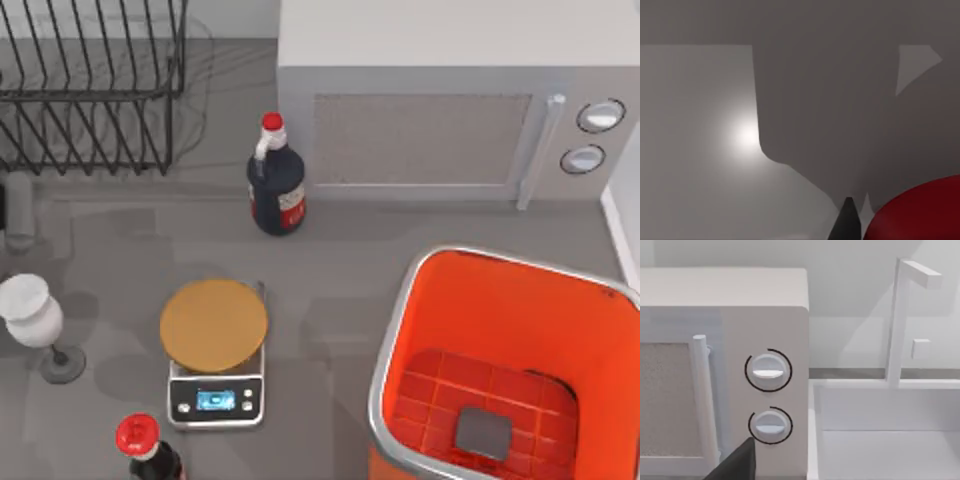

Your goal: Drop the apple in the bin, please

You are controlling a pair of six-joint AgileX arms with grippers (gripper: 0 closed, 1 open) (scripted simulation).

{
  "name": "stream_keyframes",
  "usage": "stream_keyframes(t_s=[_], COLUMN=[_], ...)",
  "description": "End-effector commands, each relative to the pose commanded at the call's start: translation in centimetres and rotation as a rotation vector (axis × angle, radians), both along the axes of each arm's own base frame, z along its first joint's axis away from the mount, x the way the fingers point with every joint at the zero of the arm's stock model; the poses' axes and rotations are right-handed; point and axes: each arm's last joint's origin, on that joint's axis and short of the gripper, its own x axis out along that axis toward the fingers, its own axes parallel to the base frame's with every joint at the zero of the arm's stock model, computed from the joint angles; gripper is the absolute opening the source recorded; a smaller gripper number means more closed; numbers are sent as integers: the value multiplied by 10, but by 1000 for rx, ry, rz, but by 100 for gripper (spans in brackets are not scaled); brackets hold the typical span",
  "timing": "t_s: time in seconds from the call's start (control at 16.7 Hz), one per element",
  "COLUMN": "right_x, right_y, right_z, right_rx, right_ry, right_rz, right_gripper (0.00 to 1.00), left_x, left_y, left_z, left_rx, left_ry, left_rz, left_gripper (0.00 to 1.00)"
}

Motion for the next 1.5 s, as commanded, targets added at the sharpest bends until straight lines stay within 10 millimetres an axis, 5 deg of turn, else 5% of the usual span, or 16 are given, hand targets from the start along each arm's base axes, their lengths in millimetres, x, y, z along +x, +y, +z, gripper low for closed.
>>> stream_keyframes(t_s=[0.36, 1.02, 1.5], right_x=[0, 0, 0], right_y=[0, 0, 0], right_z=[0, 0, 0], right_rx=[0, 0, 0], right_ry=[0, 0, 0], right_rz=[0, 0, 0], right_gripper=[100, 100, 100], left_x=[-1, -4, -1], left_y=[-1, -3, -10], left_z=[15, 151, 154], left_rx=[-10, -10, -9], left_ry=[18, 26, 27], left_rz=[13, 12, -40], left_gripper=[0, 0, 0])
